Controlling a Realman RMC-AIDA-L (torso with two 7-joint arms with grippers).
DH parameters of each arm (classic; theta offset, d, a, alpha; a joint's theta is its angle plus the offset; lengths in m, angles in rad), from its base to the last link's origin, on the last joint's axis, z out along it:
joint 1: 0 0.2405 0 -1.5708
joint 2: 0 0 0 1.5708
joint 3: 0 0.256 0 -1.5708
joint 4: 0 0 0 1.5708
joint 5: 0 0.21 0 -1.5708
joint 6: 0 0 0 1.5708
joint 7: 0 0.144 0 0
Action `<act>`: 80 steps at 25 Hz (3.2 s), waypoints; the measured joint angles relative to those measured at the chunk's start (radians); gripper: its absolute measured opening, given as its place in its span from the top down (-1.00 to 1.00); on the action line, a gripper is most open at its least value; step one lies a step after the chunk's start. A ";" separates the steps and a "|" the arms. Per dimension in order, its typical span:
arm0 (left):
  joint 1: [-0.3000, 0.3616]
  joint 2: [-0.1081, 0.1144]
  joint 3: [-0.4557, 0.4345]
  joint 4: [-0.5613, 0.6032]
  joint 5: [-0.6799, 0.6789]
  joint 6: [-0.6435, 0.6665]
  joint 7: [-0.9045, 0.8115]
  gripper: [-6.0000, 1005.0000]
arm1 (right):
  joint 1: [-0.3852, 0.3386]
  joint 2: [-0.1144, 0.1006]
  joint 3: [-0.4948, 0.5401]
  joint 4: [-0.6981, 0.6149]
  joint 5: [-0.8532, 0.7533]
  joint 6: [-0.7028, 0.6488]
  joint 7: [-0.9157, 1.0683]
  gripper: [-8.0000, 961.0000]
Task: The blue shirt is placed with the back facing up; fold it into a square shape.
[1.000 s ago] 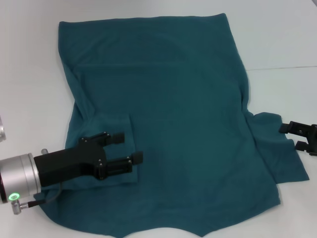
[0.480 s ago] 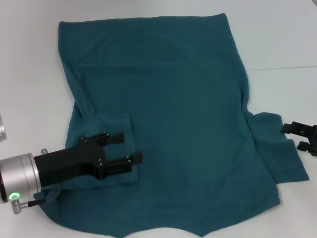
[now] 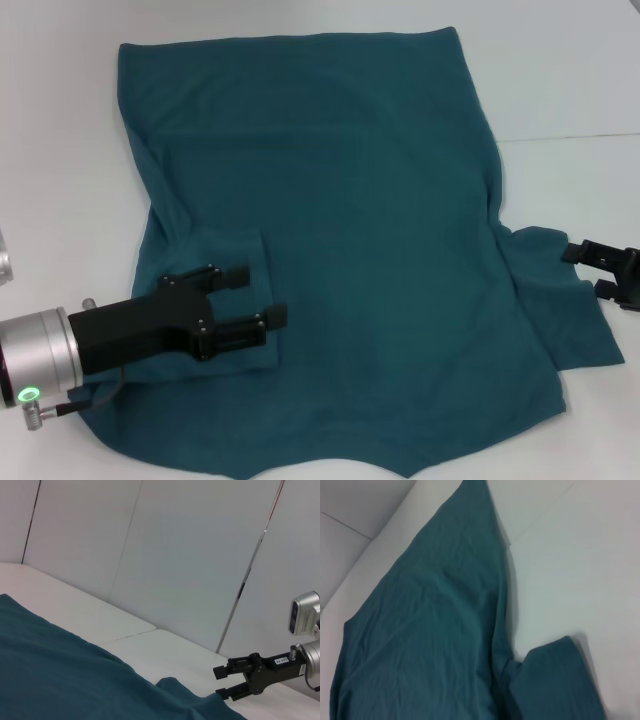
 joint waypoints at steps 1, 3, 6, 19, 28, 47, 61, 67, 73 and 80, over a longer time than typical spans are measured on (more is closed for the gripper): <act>0.000 0.000 0.000 0.000 0.000 0.000 0.000 -0.71 | 0.001 0.000 0.000 0.004 0.000 0.000 -0.001 -0.91; 0.000 0.001 0.000 0.000 0.000 0.000 0.003 -0.71 | 0.003 0.000 -0.001 0.013 0.001 0.003 -0.003 -0.91; 0.000 0.001 0.000 0.000 0.000 0.000 0.006 -0.71 | 0.003 0.000 -0.001 0.016 0.002 0.006 -0.005 -0.91; 0.000 -0.001 0.000 0.000 0.000 0.000 0.009 -0.71 | 0.003 0.000 0.000 0.019 0.002 0.007 -0.010 -0.88; 0.000 -0.001 -0.003 0.000 0.000 -0.001 0.009 -0.71 | 0.004 -0.011 0.000 0.103 0.096 0.007 -0.059 -0.67; 0.000 0.001 -0.001 0.002 0.000 -0.001 0.009 -0.71 | -0.002 0.002 0.001 0.122 0.126 0.063 -0.084 0.77; 0.008 -0.001 -0.002 0.002 0.000 0.002 0.009 -0.71 | -0.015 0.003 0.035 0.129 0.265 0.114 -0.193 0.98; 0.007 -0.001 -0.003 0.002 0.000 0.004 0.009 -0.71 | -0.014 -0.001 0.041 0.136 0.306 0.137 -0.234 0.98; 0.005 -0.001 0.000 0.002 0.000 0.003 0.009 -0.71 | -0.013 -0.006 0.041 0.131 0.309 0.156 -0.242 0.98; 0.000 -0.001 0.000 0.000 0.000 0.002 0.009 -0.71 | -0.013 -0.017 0.041 0.125 0.309 0.167 -0.247 0.98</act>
